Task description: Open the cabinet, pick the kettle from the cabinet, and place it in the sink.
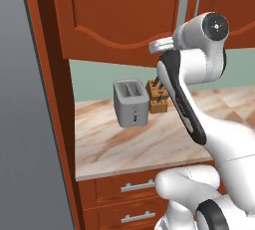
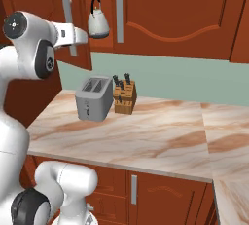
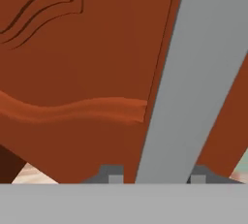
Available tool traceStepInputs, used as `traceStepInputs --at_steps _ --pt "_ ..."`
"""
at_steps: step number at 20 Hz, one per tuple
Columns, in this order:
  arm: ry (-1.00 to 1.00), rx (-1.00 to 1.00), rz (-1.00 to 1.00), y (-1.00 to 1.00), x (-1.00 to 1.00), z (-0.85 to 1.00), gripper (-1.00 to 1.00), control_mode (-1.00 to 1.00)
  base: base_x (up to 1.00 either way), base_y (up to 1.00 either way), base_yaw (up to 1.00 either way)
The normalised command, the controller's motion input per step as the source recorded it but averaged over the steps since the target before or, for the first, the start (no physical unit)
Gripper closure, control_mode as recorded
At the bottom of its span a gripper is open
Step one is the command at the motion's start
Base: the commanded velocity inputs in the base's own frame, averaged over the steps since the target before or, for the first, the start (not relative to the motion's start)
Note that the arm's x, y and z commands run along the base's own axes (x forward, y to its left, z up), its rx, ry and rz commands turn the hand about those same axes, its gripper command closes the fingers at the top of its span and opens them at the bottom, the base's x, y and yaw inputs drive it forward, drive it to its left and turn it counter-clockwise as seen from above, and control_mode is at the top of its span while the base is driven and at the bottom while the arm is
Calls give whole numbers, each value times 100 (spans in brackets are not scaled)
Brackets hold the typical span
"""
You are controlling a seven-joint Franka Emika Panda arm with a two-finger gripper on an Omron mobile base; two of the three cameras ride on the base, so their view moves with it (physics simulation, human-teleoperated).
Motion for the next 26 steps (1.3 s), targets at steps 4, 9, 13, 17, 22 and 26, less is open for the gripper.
traceStepInputs --at_steps 4,9,13,17,22,26 --pt "-5 0 -14 45 -49 4 100 -100 0 0 0" --pt "-5 0 -23 42 -49 4 100 -100 0 0 0" --pt "-8 0 -21 44 -48 5 100 -100 0 0 0" --pt "-6 0 -18 48 -42 4 100 -100 0 0 0" --pt "-1 0 -15 51 -37 3 100 -100 0 0 0" --pt "0 0 -12 51 -32 1 100 -100 0 0 0"
